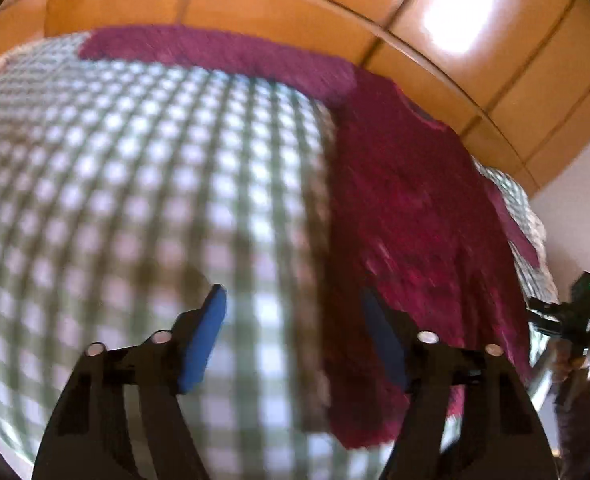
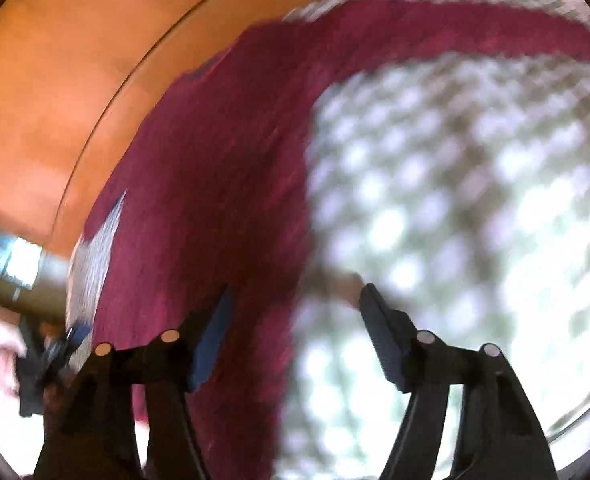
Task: Fold small clothes
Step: 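Grasp the top's edges with both grippers and lift it off the bed, then spread the top flat on the bed with both grippers, then release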
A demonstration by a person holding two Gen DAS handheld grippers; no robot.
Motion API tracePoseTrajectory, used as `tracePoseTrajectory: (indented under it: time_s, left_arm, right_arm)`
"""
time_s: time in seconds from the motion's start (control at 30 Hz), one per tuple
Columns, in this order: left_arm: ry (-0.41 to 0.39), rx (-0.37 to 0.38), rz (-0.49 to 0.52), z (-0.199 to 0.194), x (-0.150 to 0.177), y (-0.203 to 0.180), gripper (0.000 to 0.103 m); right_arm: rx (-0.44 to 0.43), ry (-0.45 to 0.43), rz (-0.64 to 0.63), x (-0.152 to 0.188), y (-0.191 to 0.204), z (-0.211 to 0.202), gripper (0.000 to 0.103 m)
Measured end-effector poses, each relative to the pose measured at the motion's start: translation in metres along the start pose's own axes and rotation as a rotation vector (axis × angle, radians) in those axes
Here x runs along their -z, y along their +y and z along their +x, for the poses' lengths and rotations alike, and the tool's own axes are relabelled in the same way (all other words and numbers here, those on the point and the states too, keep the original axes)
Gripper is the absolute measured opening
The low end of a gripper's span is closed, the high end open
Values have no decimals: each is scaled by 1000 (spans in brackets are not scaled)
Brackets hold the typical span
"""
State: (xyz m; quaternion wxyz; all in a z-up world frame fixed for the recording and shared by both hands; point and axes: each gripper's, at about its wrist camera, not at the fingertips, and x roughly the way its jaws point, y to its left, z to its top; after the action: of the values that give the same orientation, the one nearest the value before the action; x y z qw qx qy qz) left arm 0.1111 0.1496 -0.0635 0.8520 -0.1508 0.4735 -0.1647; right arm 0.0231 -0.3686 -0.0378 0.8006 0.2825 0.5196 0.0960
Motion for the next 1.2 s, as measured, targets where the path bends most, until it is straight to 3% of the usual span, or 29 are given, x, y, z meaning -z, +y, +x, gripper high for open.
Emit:
tracePoseTrajectory:
  time_s: [0.07, 0.13, 0.17, 0.23, 0.37, 0.5, 0.67, 0.77, 0.9, 0.93, 1.0, 1.2]
  left_arm:
    - [3, 17, 5, 5, 12, -9, 58]
    - [9, 39, 6, 10, 19, -16, 41]
    - [16, 50, -1, 12, 21, -19, 22]
    - [2, 35, 11, 12, 25, -26, 17]
    - [-27, 28, 23, -4, 32, -38, 12]
    - [-31, 56, 55, -26, 48, -47, 12]
    - [24, 39, 117, -31, 85, -73, 12]
    - [41, 25, 134, -34, 92, -77, 18]
    - [-46, 32, 47, -51, 65, -56, 20]
    - [-60, 15, 36, -49, 56, -52, 25]
    - [-103, -50, -17, -49, 35, -37, 54]
    - [-188, -177, -122, -41, -30, 4, 60]
  right_arm:
    - [-11, 17, -45, 19, 16, 7, 65]
    - [18, 9, -72, 30, 26, 12, 65]
    - [34, 6, -95, 34, 32, 12, 62]
    - [50, 28, -123, 35, 39, 12, 26]
    - [59, -1, -189, 27, 46, -7, 18]
    - [66, -81, -291, 22, 45, -60, 17]
    - [176, 4, -314, 37, 19, -50, 17]
    - [215, 19, -287, 43, 5, -42, 23]
    - [225, -77, -262, 31, 11, -55, 48]
    - [231, -115, -271, 26, 17, -59, 52]
    - [218, -161, -287, 17, 33, -60, 62]
    - [139, -169, -384, 6, 99, -14, 71]
